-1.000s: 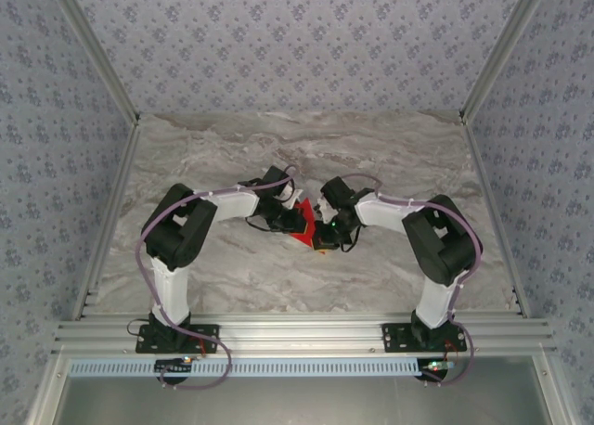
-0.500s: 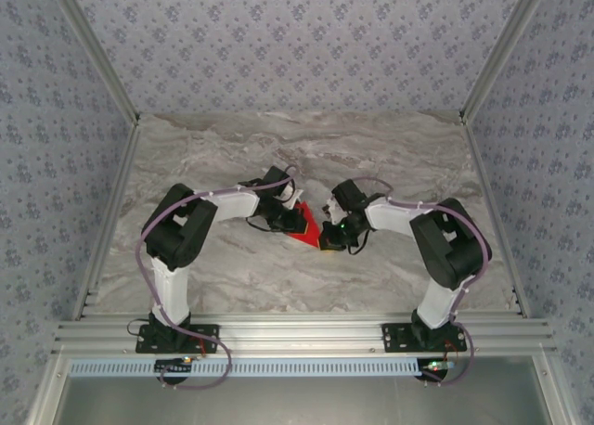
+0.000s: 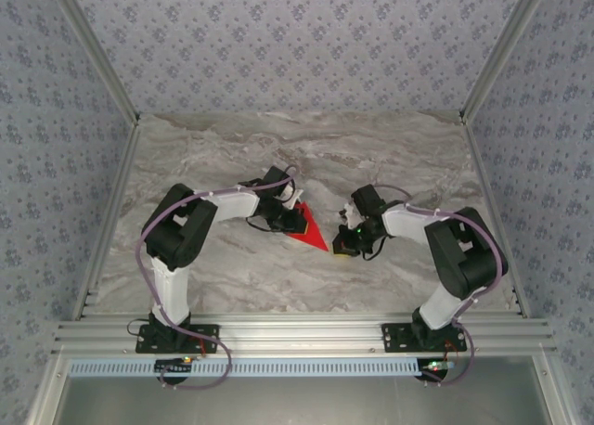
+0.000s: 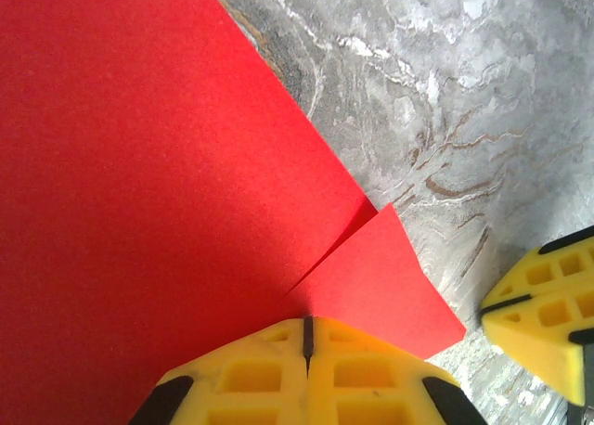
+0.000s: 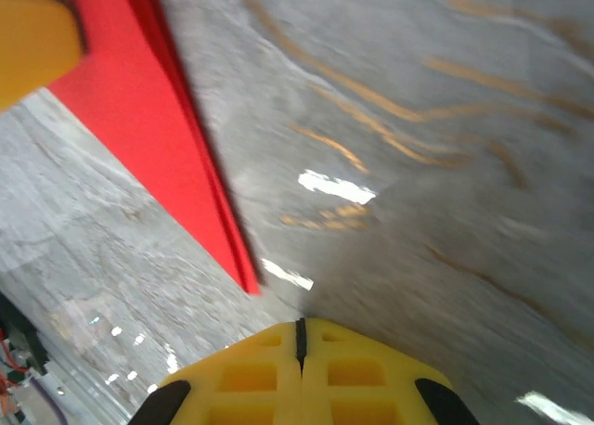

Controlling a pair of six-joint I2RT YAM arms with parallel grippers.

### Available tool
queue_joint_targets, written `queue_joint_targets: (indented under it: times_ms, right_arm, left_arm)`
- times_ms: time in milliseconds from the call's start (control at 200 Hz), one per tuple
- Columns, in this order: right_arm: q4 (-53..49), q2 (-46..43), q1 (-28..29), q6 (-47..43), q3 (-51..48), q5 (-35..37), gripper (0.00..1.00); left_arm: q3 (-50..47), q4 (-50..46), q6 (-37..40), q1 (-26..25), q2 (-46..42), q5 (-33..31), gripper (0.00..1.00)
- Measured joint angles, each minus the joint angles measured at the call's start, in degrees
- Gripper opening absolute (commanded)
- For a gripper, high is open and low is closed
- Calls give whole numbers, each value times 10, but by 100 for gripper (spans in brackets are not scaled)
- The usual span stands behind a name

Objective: Fold a paper plane with a square sheet of paper (fold left side to right side)
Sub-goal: Third fold the triangle at the center of the table, then fourth fold the wing at the center of the table.

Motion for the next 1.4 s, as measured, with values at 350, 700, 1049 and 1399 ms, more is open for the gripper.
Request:
queue_joint_targets:
  times_ms: [350,700,1049,1399]
  right_arm:
    - [-29,-73,38,-50,16,71,38]
    - [69,-3,30,-125,89,40,62]
    - [92,89,26,-176,131,0,37]
    - [90,99,24,-191,145,1,0]
  left_arm:
    - [-46,9,-33,27,-86,8,36]
    - [-194,73,-136,122,-231,7,52]
    - [-230,167,-244,110,-174,44,56]
    - [-190,176,-265,75,-136,48,59]
